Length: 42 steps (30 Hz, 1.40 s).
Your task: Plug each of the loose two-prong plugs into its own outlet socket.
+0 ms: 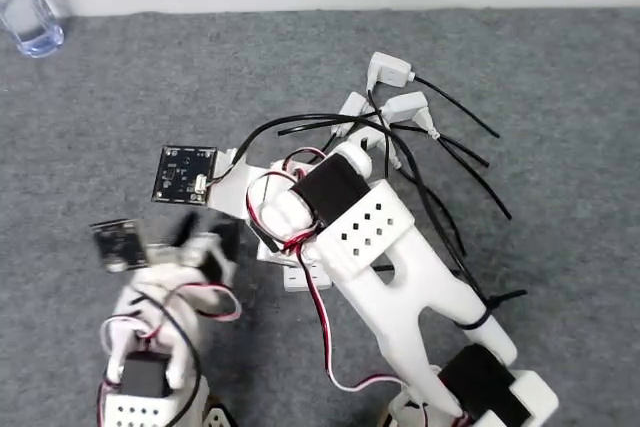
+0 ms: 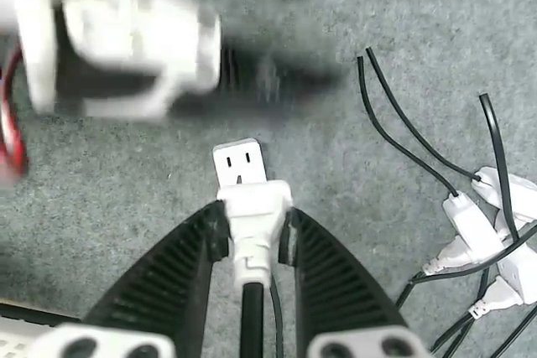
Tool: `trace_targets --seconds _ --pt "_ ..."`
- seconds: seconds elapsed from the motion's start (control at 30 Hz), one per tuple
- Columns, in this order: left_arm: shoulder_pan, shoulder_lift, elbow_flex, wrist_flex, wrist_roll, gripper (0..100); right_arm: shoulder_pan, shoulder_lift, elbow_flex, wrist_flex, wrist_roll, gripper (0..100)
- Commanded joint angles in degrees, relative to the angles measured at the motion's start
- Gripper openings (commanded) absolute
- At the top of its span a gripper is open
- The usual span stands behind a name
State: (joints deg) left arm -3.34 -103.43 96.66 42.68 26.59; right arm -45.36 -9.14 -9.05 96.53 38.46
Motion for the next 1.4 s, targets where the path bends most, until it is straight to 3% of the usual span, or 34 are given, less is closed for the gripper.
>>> trace_targets --seconds 0.0,0.1,0.2,0.3,0.53,0.9,1.37 --pt "-13.71 -0.62 -0.22 -1.93 0.18 21 1.1 -0.92 -2.73 -0.75 0.97 0.8" --pt "-22.07 -0.53 -0.22 2.64 0.18 21 1.19 1.98 -1.67 -1.54 2.9 0.8" --pt "-24.53 -0.62 -0.22 8.7 -0.62 21 3.21 5.93 0.18 -4.0 3.34 0.8" --pt "-24.53 -0.62 -0.22 10.2 -3.96 21 5.41 8.84 3.08 -6.11 5.36 0.8" --pt "-21.19 -0.53 -0.22 10.55 -4.31 21 8.22 9.36 12.57 -11.91 7.12 0.8" --pt "-20.75 -0.53 -0.22 11.78 -4.31 21 5.05 9.89 19.87 -17.98 12.66 0.8" --pt "-20.75 -0.53 -0.22 11.78 -4.31 21 2.51 9.98 22.33 -21.23 10.37 0.8"
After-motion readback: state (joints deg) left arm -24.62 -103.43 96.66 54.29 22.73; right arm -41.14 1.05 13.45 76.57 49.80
